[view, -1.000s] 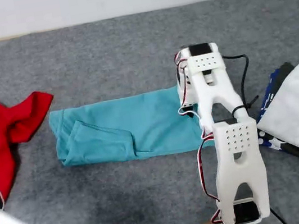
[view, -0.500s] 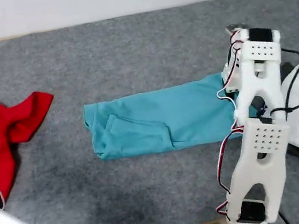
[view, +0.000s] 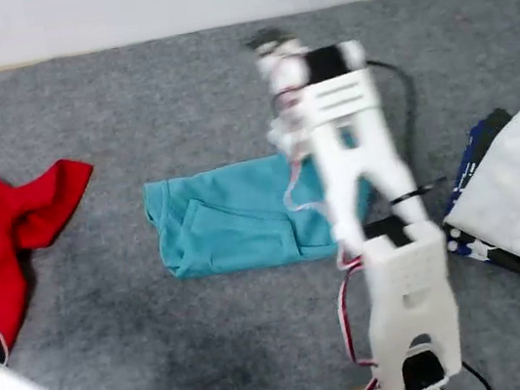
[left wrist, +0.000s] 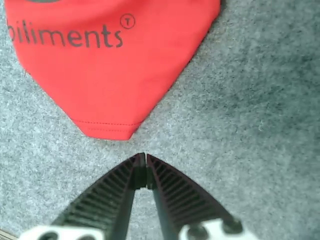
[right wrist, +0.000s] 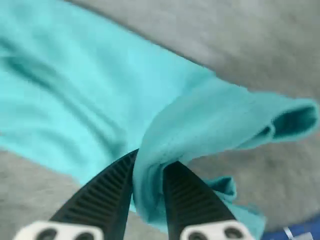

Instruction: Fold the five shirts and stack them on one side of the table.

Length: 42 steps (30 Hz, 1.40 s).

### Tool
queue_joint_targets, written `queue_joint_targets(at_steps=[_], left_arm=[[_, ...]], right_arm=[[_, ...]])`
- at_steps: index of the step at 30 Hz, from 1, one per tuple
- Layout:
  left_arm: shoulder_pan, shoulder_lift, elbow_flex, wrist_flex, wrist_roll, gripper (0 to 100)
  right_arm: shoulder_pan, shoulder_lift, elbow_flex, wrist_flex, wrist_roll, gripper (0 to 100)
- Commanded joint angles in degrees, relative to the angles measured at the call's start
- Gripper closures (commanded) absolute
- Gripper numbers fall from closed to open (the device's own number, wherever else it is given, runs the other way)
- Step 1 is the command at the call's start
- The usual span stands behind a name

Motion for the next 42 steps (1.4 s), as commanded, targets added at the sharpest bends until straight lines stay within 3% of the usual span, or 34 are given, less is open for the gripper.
queue_joint_targets(at_steps=[1, 11, 24, 32, 37, 42], left_arm=[[0.44, -1.58, -0.92, 0.35, -0.26, 99], [0.44, -1.58, -0.92, 0.26, -0.26, 99], [0.35, -1.58, 2.24, 0.00, -0.18, 99], [0.44, -1.58, 1.80, -0.18, -0.18, 99], [0.44, -1.58, 1.80, -0.18, -0.26, 99], [0.35, -1.67, 1.80, -0.09, -0.26, 99]], right_arm=[[-8.66, -4.00, -2.99, 1.19, 0.44, 98.9], [-21.23, 5.76, -2.99, -11.82, 0.70, 98.9], [-23.16, 10.15, -3.08, -21.93, 0.88, 98.4], [-25.19, 7.25, -7.91, -15.34, 0.53, 75.3], [-23.96, 4.79, -16.70, -6.11, 0.88, 78.7], [-18.33, 4.62, -20.92, 2.15, 0.88, 91.3]])
